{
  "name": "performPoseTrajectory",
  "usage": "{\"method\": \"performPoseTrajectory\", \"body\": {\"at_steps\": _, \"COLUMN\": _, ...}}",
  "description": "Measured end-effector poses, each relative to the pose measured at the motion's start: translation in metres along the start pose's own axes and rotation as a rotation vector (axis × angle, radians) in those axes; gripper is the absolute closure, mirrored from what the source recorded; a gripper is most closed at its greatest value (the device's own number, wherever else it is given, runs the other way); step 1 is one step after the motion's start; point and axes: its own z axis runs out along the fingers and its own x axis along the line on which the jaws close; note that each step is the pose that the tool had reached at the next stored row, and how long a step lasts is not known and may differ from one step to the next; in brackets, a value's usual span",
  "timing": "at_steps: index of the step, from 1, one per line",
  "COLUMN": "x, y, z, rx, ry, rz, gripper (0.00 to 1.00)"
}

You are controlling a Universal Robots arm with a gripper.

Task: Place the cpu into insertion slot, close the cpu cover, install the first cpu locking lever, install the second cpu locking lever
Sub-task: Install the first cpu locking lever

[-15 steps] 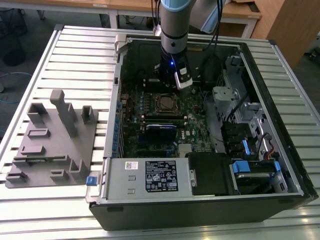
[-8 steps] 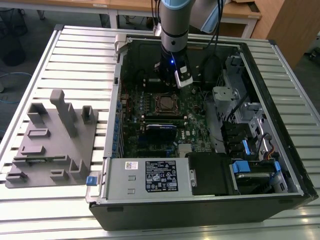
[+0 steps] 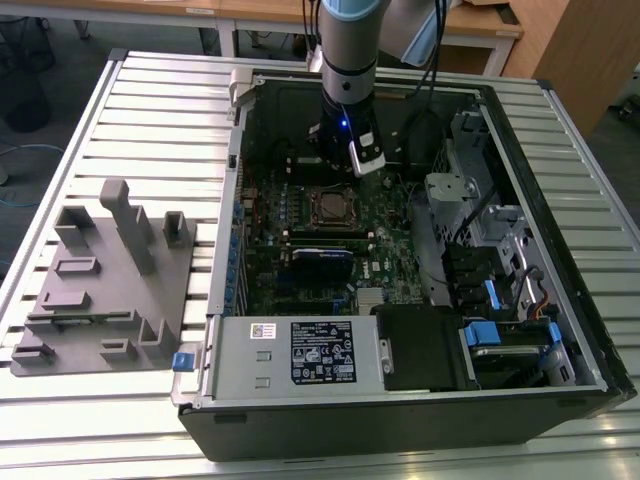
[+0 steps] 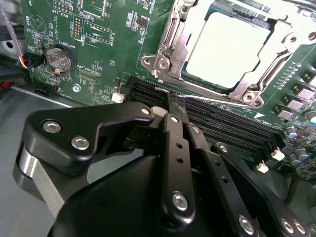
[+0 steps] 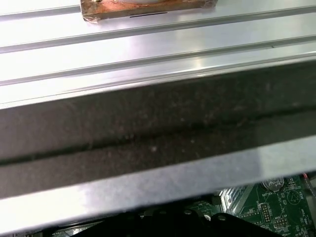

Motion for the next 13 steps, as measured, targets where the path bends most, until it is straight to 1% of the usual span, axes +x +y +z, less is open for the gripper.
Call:
{"method": "performPoseTrajectory", "body": {"at_steps": 6, "x": -0.0001, "y": -0.0006, "z": -0.0001, "rx": -0.0009, "ry": -0.0051, "rz": 0.000, "gripper": 0.90}}
{"method": "performPoseTrajectory", "body": {"at_steps": 13, "x": 0.0008, "y": -0.0012, "z": 0.0001, "rx": -0.0026, "ry": -0.0147, "rz": -0.002, "gripper": 0.90}}
